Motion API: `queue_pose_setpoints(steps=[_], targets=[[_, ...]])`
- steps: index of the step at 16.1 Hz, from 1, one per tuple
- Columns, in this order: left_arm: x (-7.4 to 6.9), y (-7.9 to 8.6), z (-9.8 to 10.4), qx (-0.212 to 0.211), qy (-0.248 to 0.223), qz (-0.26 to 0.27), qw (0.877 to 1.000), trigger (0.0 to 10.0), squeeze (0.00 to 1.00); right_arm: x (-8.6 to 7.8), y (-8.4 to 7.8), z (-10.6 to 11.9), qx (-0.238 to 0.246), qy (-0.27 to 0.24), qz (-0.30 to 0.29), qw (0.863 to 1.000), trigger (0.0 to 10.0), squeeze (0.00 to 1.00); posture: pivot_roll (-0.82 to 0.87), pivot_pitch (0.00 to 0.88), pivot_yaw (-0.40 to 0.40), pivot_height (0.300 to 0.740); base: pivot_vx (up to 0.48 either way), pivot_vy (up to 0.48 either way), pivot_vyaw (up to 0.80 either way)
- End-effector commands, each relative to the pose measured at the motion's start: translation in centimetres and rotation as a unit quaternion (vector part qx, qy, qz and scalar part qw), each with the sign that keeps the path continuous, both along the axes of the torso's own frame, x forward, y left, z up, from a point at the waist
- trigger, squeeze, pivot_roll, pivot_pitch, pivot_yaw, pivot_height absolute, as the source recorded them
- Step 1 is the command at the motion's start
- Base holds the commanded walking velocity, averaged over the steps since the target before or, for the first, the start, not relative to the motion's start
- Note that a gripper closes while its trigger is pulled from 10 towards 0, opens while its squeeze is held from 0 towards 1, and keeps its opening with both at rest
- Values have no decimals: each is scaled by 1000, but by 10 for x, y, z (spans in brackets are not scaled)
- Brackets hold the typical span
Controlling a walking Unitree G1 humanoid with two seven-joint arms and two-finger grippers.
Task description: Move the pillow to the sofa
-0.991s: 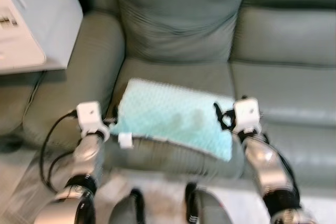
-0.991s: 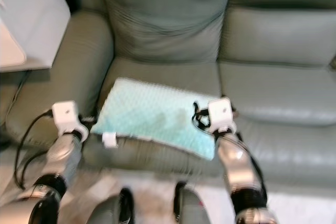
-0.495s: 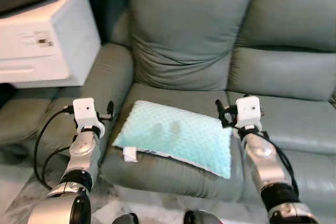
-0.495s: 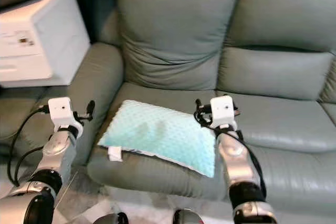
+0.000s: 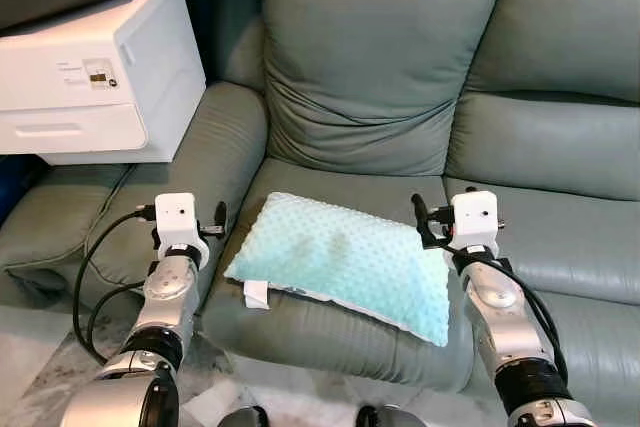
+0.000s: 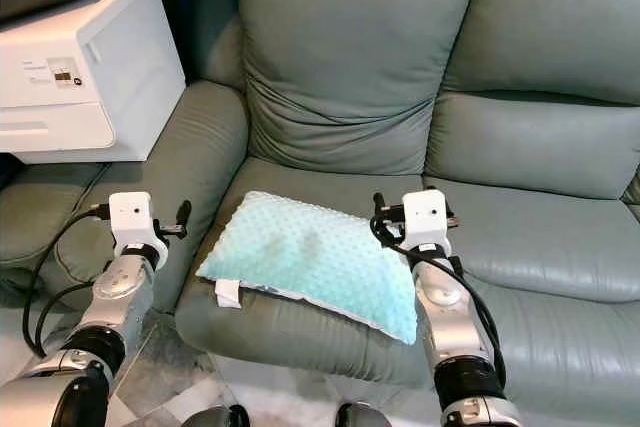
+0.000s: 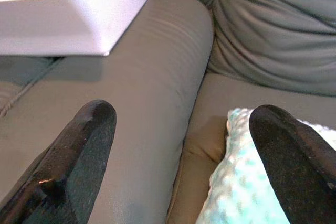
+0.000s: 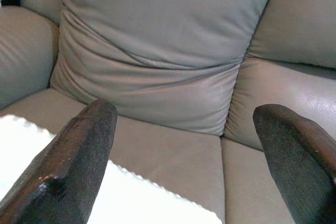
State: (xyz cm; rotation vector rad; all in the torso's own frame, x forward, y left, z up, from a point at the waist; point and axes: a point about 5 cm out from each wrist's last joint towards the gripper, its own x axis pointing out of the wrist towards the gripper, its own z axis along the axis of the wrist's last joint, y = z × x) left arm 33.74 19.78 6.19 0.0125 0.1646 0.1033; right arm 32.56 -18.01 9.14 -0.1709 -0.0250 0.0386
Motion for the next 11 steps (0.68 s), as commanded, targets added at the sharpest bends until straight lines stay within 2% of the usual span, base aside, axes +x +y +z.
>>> queue_pose_setpoints(steps=[1, 3, 5, 11], targets=[[3, -7, 2, 10, 6, -13, 1000, 10000, 0, 2, 3, 5, 11, -5, 7, 1000, 10000, 0, -166, 80, 49, 740, 0, 0, 0], [3, -15, 2, 1, 0, -32, 999, 10000, 0, 3, 9, 7, 0, -6, 22, 1000, 10000, 0, -159, 64, 54, 740, 0, 0, 753], [2, -22, 2, -25, -3, -55, 998, 10000, 0, 4, 15, 7, 10, -7, 31, 999, 10000, 0, -150, 43, 60, 740, 0, 0, 788], [5, -27, 8, -43, -10, -76, 996, 10000, 0, 10, 22, 12, 22, -15, 43, 999, 10000, 0, -131, 45, 71, 740, 0, 0, 800]])
